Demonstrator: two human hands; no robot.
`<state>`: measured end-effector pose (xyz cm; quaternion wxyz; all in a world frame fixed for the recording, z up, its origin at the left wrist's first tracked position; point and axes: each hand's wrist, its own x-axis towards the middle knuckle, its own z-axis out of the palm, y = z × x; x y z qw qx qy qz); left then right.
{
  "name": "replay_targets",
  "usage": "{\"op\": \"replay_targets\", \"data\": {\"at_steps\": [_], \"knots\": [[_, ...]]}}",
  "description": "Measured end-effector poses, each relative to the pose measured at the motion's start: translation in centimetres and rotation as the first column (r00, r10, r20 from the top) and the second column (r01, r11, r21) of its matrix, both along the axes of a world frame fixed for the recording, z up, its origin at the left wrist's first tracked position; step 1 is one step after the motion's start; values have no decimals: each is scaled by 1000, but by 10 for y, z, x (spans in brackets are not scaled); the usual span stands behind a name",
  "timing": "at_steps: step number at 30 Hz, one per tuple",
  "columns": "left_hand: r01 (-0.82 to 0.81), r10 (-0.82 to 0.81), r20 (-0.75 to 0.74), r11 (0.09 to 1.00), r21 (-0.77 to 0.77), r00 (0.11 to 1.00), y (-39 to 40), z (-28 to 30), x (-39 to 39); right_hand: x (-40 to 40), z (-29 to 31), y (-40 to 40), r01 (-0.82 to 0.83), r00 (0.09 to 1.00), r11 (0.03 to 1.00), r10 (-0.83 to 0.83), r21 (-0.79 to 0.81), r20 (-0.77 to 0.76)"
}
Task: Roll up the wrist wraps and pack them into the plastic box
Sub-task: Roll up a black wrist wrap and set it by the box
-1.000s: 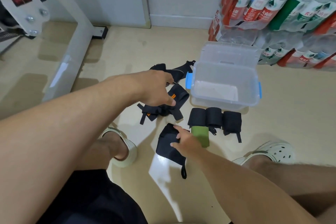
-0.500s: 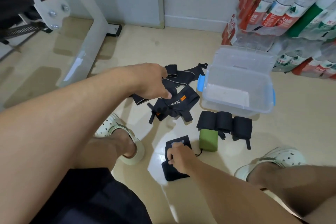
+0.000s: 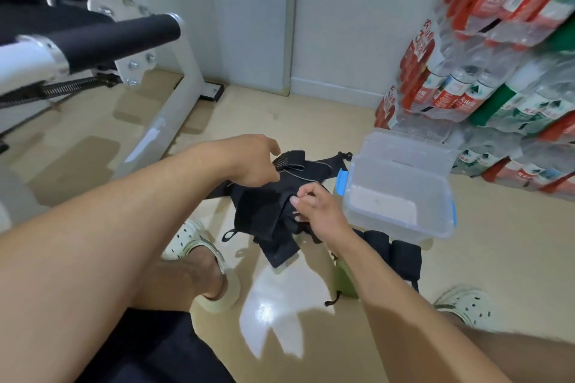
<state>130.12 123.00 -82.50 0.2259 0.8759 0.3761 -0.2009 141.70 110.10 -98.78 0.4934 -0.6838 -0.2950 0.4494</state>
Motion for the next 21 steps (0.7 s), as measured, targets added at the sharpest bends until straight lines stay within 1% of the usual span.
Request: {"op": "replay_targets", "data": {"at_steps": [3, 5, 7, 8, 10, 14, 16, 17, 19, 21], "knots": [[-52, 52, 23, 998, -26, 998, -1, 3, -3, 3, 32, 5, 41, 998, 989, -48, 144, 49], [-149, 155, 108, 987, -58, 982, 0, 5, -2, 0, 49, 7, 75, 994, 972, -89, 221, 56], [-269, 279, 226, 960, -73, 933, 2, 11, -2, -6, 64, 9, 124, 989, 948, -143, 294, 42], [-306, 313, 270, 950, -69, 911, 5, 13, -2, -10, 70, 10, 152, 984, 933, -175, 326, 41], [-364, 370, 318, 928, -82, 873, 9, 18, -4, -20, 78, 12, 199, 965, 906, -247, 374, 85], [-450, 511, 398, 860, -241, 762, 13, 13, -8, -37, 87, 12, 224, 925, 854, -338, 470, 174], [-467, 537, 393, 843, -266, 746, 14, 10, -9, -43, 88, 11, 217, 911, 839, -358, 499, 207], [-485, 559, 363, 829, -280, 746, 14, 9, -9, -45, 88, 11, 226, 905, 830, -372, 510, 204], [-533, 624, 246, 771, -350, 741, 15, 10, -12, -47, 88, 13, 245, 899, 814, -394, 526, 192], [-550, 660, 108, 696, -462, 744, 16, 12, -14, -46, 90, 15, 253, 905, 801, -394, 543, 159]]}}
